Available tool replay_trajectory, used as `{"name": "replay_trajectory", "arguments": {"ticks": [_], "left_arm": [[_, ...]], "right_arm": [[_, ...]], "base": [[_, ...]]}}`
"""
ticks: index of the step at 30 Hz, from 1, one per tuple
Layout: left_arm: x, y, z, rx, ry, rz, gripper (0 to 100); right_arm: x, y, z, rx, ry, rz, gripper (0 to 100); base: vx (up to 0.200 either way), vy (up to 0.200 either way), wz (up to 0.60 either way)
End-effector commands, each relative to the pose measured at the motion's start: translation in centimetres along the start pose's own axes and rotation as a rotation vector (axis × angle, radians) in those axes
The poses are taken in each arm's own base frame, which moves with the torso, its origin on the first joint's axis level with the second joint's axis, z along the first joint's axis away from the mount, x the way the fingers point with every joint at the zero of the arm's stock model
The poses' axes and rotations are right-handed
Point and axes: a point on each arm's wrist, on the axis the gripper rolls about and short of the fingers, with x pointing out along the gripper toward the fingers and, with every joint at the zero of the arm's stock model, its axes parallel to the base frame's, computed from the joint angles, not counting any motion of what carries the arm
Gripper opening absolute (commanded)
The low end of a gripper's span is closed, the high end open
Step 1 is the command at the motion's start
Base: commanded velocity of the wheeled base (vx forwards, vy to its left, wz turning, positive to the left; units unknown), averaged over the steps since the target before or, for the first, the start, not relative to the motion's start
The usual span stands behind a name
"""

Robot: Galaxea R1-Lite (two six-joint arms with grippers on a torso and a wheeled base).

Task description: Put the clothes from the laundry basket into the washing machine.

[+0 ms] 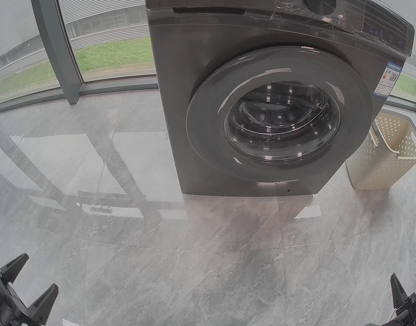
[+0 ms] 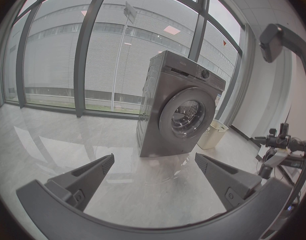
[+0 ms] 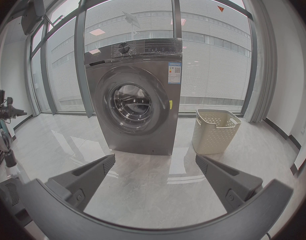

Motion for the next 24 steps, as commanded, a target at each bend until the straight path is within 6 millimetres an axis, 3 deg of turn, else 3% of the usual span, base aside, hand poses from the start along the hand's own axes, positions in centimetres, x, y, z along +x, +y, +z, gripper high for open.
{"name": "replay_trajectory", "arguments": {"ticks": [1,8,24], "left_arm": [[-1.9,-0.3,-3.4,0.044,-0.029,0.056,100],[-2.3,-0.1,-4.2,0.042,-0.009,0.352,100],[-2.7,-0.1,-4.9,0.115,-0.001,0.369,100]], "right_arm": [[0.0,0.0,-0.5,0.0,0.003,0.0,100],[0.0,0.0,-0.5,0.0,0.003,0.0,100],[0.0,0.0,-0.5,0.0,0.003,0.0,100]], "base": [[0.0,0.0,0.0],[0.0,0.0,0.0],[0.0,0.0,0.0]]}}
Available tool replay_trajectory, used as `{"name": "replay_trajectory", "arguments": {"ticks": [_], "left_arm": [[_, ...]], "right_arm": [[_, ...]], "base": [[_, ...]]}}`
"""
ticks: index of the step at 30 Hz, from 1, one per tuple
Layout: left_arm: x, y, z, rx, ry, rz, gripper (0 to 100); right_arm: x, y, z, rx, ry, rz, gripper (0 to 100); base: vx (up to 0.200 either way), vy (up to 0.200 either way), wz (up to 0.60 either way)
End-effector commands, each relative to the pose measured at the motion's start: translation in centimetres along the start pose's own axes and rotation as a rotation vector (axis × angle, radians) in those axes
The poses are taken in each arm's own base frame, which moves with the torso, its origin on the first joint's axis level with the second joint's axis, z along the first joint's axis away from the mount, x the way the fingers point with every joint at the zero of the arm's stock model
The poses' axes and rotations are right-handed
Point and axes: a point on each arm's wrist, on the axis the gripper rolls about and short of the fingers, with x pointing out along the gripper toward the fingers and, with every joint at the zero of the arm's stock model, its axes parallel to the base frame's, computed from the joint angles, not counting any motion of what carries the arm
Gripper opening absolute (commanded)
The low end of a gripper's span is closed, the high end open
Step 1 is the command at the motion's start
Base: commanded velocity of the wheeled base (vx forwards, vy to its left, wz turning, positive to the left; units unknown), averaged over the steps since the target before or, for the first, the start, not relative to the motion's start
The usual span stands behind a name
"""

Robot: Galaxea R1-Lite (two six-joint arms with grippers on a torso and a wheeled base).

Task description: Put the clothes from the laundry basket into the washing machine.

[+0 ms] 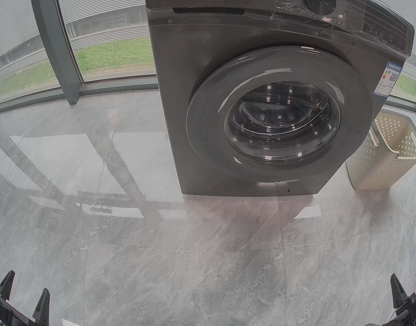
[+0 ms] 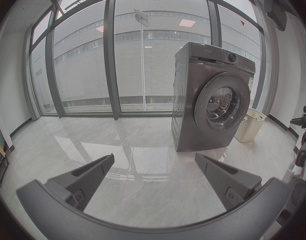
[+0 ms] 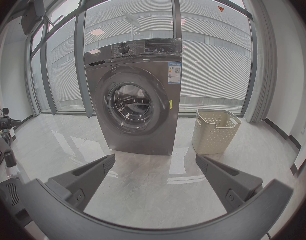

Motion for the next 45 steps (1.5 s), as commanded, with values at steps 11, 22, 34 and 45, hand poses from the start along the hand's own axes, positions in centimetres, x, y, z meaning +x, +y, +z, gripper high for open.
{"name": "replay_trajectory", "arguments": {"ticks": [11,22,34,45], "left_arm": [[0.0,0.0,-0.5,-0.003,0.0,0.006,100],[0.0,0.0,-0.5,0.003,-0.002,0.001,100],[0.0,0.0,-0.5,0.006,-0.003,0.001,100],[0.0,0.0,-0.5,0.0,-0.003,0.004,100]], "right_arm": [[0.0,0.0,-0.5,0.001,0.006,-0.003,100],[-0.1,0.0,-0.1,0.0,-0.025,0.001,100],[7.1,0.3,5.6,0.148,0.292,0.269,100],[17.7,5.7,5.4,0.322,0.395,0.44,100]], "base": [[0.0,-0.109,0.0],[0.0,-0.2,0.0],[0.0,-0.117,0.0],[0.0,-0.073,0.0]]}}
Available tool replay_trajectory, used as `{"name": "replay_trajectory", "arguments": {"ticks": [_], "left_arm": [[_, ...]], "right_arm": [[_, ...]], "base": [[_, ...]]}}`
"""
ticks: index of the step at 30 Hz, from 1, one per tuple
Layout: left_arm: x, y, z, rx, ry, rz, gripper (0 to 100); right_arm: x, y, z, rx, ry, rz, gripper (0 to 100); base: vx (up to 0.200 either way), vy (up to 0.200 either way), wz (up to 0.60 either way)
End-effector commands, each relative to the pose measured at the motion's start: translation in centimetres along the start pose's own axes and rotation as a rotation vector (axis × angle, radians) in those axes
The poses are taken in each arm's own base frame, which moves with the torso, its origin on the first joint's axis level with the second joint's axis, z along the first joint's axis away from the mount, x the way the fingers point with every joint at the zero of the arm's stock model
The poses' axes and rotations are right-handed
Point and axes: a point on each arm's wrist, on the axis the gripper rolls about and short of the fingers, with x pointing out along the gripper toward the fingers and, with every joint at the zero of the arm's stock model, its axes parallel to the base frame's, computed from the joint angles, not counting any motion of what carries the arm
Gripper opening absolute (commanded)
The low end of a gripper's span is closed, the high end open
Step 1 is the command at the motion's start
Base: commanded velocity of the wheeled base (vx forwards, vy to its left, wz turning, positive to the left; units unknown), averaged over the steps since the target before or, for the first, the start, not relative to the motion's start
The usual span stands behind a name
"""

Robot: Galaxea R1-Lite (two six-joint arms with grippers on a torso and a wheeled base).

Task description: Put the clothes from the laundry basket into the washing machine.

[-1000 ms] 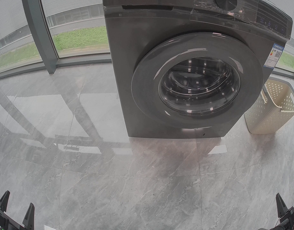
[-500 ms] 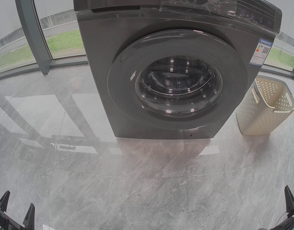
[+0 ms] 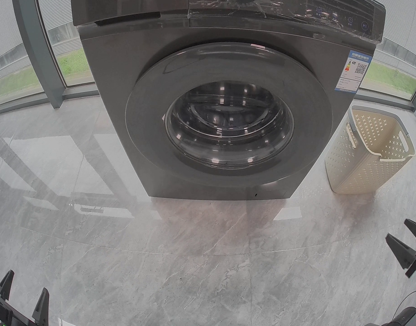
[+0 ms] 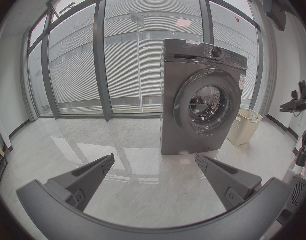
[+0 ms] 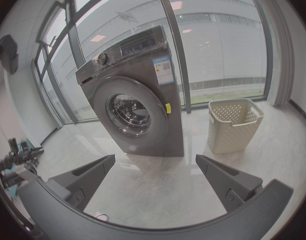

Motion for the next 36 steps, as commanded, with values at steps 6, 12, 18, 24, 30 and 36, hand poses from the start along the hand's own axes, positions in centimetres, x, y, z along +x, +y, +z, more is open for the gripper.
{"name": "replay_trajectory", "arguments": {"ticks": [6,12,18,24,30,36], "left_arm": [[0.0,0.0,-0.5,-0.004,0.006,0.005,100],[0.0,0.0,-0.5,-0.004,0.006,0.002,100],[0.1,0.0,-0.5,-0.001,0.007,0.002,100],[0.0,0.0,-0.5,-0.001,0.006,0.002,100],[0.0,0.0,-0.5,-0.002,0.006,0.004,100],[0.0,0.0,-0.5,-0.002,0.006,0.004,100]], "right_arm": [[15.7,5.0,-1.8,0.254,0.258,0.173,100],[17.1,6.3,-1.1,0.255,0.208,0.225,100],[17.1,7.2,-0.8,0.256,0.195,0.272,100],[17.9,7.4,-0.1,0.267,0.13,0.283,100],[18.0,7.3,0.2,0.272,0.096,0.283,100],[18.1,7.3,0.3,0.275,0.092,0.284,100]], "base": [[0.0,-0.033,0.0],[0.0,0.0,0.0],[0.133,0.0,0.0],[0.2,0.0,0.0],[0.167,0.0,0.0],[0.0,0.0,0.0]]}}
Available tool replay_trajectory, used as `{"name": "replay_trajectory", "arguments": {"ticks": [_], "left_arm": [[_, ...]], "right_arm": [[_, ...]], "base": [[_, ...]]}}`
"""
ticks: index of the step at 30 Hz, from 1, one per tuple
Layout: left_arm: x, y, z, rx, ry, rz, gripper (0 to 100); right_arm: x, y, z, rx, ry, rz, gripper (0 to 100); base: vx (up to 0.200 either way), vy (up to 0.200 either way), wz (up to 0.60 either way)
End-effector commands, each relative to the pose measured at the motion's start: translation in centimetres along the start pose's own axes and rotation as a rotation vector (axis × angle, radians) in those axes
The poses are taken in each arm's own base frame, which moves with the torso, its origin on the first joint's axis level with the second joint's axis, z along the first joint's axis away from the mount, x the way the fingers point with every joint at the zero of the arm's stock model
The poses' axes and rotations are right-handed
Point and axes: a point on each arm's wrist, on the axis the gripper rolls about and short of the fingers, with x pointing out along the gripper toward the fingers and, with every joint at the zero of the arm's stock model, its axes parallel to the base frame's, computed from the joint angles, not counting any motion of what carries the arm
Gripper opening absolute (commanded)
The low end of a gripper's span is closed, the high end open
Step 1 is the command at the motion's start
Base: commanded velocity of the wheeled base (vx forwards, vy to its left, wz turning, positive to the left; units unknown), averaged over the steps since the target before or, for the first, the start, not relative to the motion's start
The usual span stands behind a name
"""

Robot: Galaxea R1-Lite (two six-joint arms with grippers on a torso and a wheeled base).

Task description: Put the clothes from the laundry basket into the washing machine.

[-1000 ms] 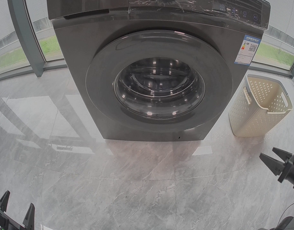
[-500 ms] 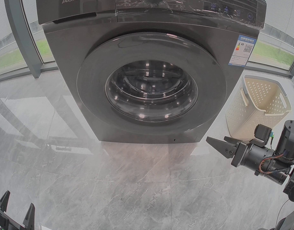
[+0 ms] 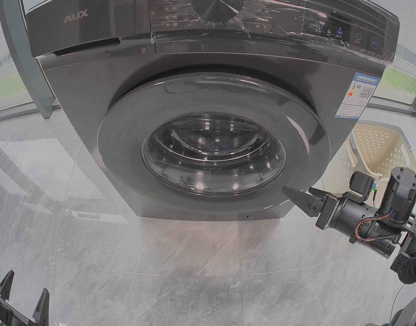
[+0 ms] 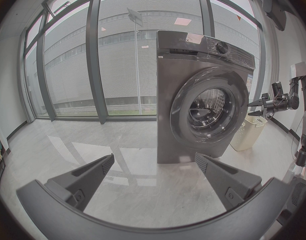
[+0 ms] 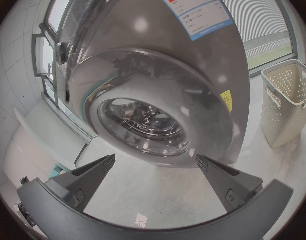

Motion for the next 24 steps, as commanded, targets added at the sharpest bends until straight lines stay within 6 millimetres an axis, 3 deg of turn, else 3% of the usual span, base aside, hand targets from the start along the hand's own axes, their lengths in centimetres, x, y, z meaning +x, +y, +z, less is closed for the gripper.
{"name": "replay_trajectory", "arguments": {"ticks": [1,5,14,24], "left_arm": [[0.0,0.0,-0.5,0.001,0.005,0.001,100],[0.0,0.0,-0.5,0.001,0.003,0.0,100],[0.0,0.0,-0.5,0.001,0.006,0.0,100],[0.0,0.0,-0.5,0.0,0.005,0.0,100]], "right_arm": [[0.0,0.0,0.1,-0.001,-0.003,0.001,100],[-0.1,0.0,0.2,0.0,-0.007,-0.001,100],[-0.2,-0.3,0.3,0.001,-0.015,-0.01,100],[-0.2,-1.2,1.8,-0.004,-0.13,-0.044,100]], "base": [[0.0,0.0,0.0],[0.0,0.0,0.0],[0.2,0.0,0.0],[0.0,0.0,0.0]]}}
